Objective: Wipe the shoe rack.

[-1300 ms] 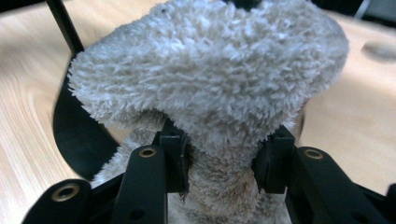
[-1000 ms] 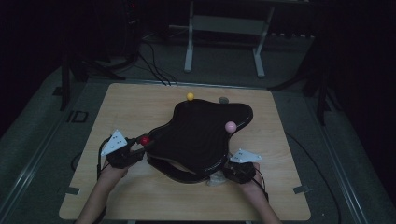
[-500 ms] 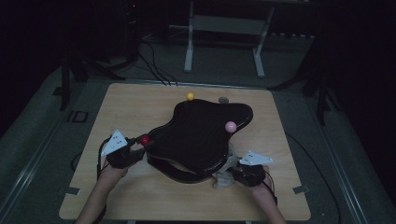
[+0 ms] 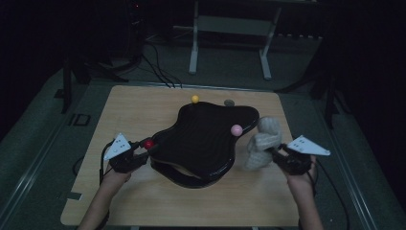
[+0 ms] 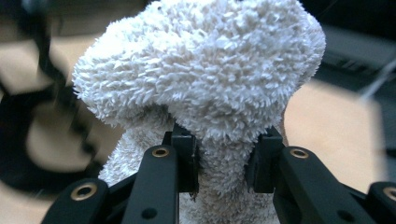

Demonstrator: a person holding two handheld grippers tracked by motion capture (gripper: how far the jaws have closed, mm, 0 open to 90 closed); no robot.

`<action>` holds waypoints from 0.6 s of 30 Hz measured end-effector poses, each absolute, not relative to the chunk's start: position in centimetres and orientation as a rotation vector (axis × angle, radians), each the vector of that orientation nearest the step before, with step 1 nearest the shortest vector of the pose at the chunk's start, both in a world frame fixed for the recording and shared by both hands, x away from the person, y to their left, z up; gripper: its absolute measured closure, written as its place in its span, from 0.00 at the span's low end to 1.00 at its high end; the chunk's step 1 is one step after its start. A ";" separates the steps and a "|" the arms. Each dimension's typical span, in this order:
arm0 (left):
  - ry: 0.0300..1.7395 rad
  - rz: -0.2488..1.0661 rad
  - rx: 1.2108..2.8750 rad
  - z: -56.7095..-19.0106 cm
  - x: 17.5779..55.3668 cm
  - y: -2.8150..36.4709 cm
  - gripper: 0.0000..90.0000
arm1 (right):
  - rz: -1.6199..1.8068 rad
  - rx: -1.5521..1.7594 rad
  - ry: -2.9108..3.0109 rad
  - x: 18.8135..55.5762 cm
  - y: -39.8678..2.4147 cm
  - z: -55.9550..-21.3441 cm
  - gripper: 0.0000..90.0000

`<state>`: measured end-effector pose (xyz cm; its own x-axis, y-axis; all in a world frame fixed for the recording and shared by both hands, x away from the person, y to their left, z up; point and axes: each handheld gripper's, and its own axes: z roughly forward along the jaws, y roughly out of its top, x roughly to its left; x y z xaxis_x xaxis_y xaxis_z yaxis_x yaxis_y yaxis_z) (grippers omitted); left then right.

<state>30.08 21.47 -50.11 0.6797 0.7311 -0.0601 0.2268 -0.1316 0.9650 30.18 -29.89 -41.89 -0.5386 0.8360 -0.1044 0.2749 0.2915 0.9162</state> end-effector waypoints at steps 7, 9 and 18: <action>0.782 0.518 1.687 -50.1 30.1 21.5 0.65 | 1.283 0.937 1.820 32.6 -30.7 -34.3 0.77; 0.783 0.519 1.687 -50.1 30.1 21.5 0.65 | 1.278 0.930 1.830 33.4 -30.1 -33.8 0.77; 0.780 0.521 1.686 -50.1 30.1 21.5 0.65 | 1.237 0.915 1.941 35.2 -27.0 -35.9 0.77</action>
